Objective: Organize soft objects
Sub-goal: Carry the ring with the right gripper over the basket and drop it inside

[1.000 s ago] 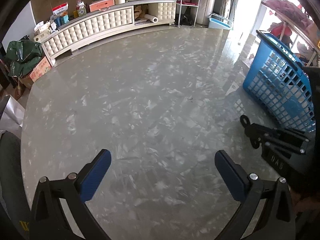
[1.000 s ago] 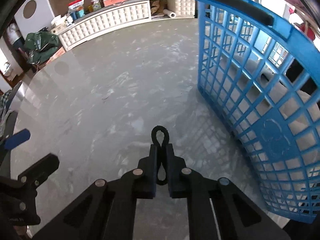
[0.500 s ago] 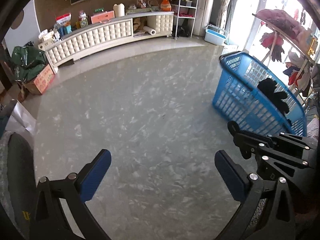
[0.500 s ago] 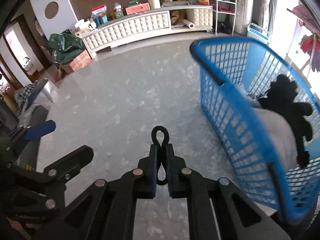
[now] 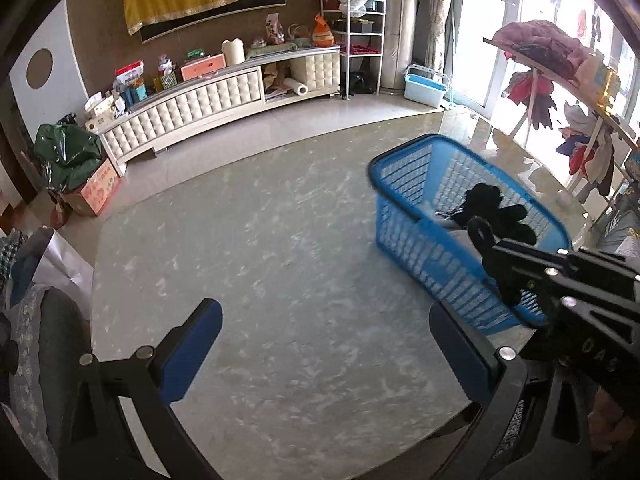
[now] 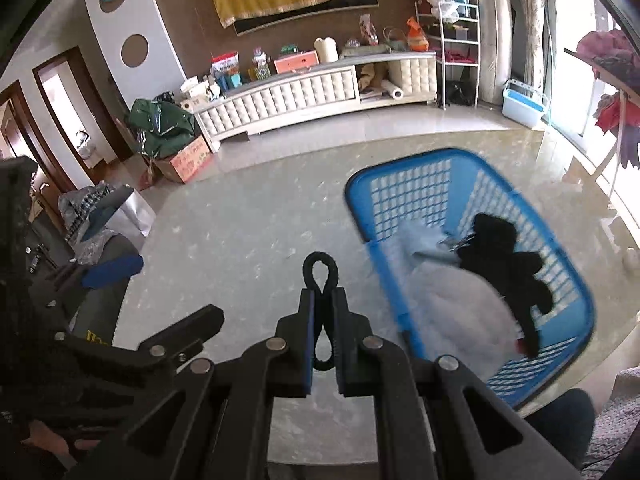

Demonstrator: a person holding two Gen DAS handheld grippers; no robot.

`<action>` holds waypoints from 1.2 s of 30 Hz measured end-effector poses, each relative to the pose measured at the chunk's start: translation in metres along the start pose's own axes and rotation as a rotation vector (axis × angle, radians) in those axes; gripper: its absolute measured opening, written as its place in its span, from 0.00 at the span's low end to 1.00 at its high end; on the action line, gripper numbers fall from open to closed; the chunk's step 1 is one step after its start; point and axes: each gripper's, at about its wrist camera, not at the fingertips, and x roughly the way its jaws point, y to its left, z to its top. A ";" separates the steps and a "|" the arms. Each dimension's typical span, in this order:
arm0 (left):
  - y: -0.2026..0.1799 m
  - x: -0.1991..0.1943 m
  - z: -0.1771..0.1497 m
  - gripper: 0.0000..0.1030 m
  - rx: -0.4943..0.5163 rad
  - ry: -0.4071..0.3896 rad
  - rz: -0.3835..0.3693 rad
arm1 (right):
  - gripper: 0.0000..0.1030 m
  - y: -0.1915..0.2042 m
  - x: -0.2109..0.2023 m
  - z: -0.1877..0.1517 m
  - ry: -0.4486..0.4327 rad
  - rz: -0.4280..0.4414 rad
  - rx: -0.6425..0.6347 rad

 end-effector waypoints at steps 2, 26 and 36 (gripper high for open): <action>-0.008 0.000 0.004 1.00 0.009 -0.006 -0.002 | 0.07 -0.008 -0.007 0.000 -0.010 -0.002 0.000; -0.060 0.061 0.043 1.00 -0.014 0.052 -0.055 | 0.07 -0.063 0.045 0.002 0.160 -0.035 -0.011; -0.049 0.079 0.039 1.00 -0.023 0.094 -0.045 | 0.12 -0.054 0.086 -0.003 0.246 -0.040 -0.026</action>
